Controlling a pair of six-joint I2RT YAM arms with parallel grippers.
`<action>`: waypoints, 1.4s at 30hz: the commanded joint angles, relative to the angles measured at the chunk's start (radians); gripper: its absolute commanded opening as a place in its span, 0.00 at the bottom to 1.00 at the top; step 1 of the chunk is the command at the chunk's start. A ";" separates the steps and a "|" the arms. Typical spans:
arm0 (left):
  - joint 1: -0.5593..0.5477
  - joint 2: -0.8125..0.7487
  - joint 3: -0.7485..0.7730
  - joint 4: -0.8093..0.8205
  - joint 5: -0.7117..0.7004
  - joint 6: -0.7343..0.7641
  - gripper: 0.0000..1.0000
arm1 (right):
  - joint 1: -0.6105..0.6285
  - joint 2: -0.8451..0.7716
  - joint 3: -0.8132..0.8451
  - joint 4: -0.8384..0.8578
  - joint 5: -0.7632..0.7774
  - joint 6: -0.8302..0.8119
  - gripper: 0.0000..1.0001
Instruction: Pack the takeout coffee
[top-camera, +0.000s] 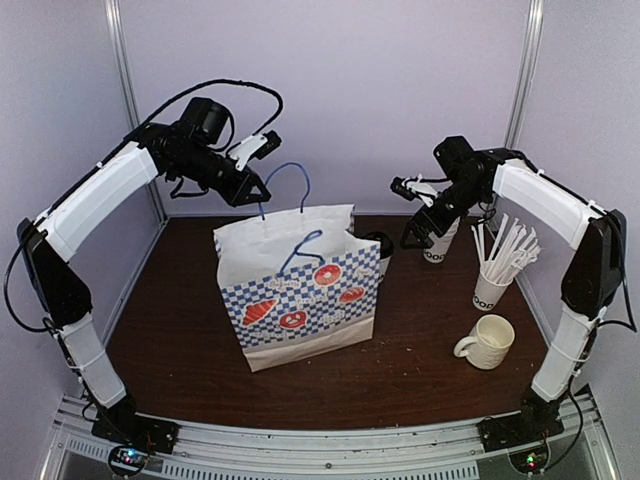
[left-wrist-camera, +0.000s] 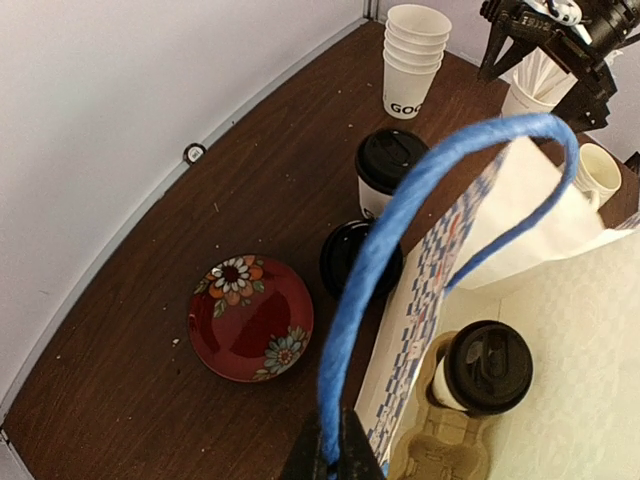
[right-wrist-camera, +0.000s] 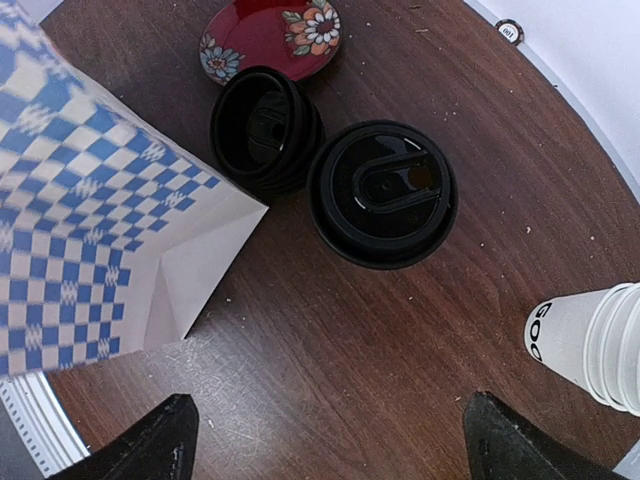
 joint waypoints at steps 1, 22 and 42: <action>0.005 0.049 0.105 -0.031 0.011 0.020 0.00 | -0.005 0.035 0.054 0.005 0.007 0.019 0.97; 0.000 -0.431 -0.431 0.389 -0.265 -0.067 0.98 | 0.048 0.298 0.307 -0.030 0.131 0.023 0.99; 0.018 -0.625 -0.839 0.629 -0.321 -0.088 0.98 | 0.116 0.473 0.463 -0.054 0.206 0.015 1.00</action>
